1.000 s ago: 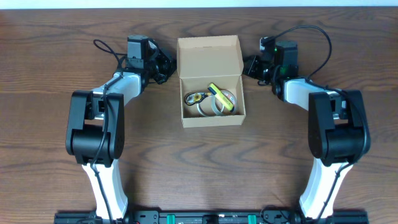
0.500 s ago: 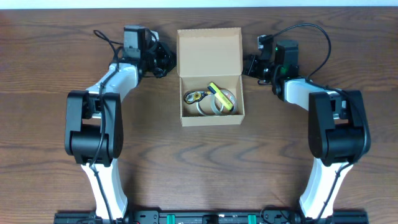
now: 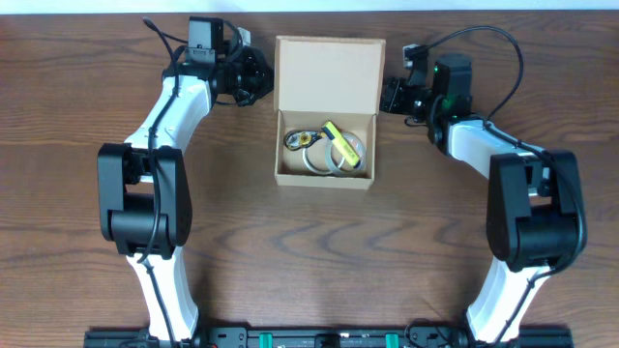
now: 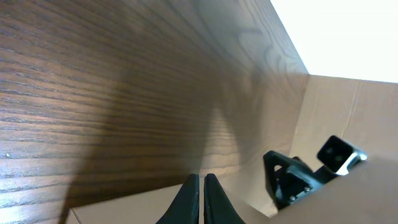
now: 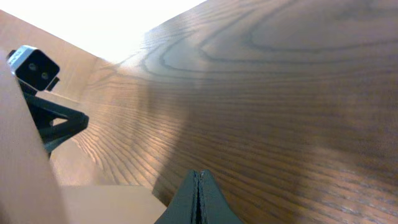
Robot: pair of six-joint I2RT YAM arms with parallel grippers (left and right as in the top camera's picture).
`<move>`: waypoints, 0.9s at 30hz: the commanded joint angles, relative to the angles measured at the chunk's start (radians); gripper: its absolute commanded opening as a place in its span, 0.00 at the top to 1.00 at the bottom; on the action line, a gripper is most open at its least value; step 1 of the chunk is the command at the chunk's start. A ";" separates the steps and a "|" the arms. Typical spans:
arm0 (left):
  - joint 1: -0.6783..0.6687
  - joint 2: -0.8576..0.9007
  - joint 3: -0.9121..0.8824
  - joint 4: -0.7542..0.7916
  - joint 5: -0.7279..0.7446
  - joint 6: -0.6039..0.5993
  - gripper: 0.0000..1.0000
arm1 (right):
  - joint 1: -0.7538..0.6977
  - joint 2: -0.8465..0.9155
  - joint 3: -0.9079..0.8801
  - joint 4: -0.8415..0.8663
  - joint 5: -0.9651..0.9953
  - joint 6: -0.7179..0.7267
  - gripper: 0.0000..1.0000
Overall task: Pack container
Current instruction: 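Push the lid flaps up and over with both grippers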
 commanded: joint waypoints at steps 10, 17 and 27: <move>-0.006 0.010 0.026 -0.049 0.022 0.121 0.94 | 0.002 -0.053 0.019 -0.014 -0.019 -0.095 0.99; -0.003 -0.010 0.026 -0.051 0.024 0.140 0.94 | 0.002 -0.130 0.019 -0.039 -0.018 -0.123 0.99; -0.003 -0.104 0.026 -0.146 0.021 0.234 0.94 | 0.005 -0.205 0.019 -0.188 -0.031 -0.207 0.99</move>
